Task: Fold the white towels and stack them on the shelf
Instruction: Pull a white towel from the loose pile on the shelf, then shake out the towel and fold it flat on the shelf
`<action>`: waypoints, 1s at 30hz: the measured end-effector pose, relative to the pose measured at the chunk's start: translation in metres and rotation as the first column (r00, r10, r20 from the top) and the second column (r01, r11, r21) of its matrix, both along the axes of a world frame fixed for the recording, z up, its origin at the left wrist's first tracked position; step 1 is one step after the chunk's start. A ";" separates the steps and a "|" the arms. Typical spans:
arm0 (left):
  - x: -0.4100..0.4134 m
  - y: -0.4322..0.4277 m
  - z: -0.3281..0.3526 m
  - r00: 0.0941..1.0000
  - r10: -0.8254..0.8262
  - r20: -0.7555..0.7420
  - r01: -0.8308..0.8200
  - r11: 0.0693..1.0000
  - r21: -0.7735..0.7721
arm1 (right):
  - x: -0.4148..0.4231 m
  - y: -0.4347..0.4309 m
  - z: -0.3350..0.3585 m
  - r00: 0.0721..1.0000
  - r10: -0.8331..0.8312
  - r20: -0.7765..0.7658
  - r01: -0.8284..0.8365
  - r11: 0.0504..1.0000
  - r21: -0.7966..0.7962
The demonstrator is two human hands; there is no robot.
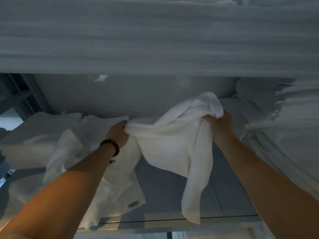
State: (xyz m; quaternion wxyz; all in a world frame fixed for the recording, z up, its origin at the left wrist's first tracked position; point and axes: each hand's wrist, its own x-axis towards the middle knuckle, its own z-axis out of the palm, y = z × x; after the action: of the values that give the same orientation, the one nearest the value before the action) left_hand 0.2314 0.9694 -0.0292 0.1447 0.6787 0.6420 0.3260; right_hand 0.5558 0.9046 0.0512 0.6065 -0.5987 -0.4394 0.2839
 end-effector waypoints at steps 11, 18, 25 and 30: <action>0.060 0.021 0.138 0.995 -0.077 0.056 0.050 0.921 0.386 | 0.019 0.011 0.051 0.981 -0.115 0.159 0.100 0.990 0.103; 0.090 -0.005 0.062 0.937 -0.345 -0.055 0.350 0.927 0.138 | 0.018 0.001 0.007 0.852 0.013 0.523 0.049 0.993 -0.104; 0.094 -0.032 -0.040 0.891 -0.452 -0.027 0.434 0.869 -0.239 | 0.015 -0.026 -0.078 0.693 0.447 0.565 -0.057 0.816 -0.575; 0.081 -0.038 -0.060 0.836 -0.538 -0.110 0.460 0.795 -0.395 | 0.019 -0.038 -0.101 0.686 0.560 0.465 -0.134 0.725 -0.675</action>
State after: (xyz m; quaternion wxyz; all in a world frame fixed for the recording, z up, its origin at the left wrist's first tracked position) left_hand 0.3125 0.9310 -0.0894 0.2744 0.8185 0.4983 0.0796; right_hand 0.5744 0.8665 -0.0498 0.1299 -0.7147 -0.6186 0.2994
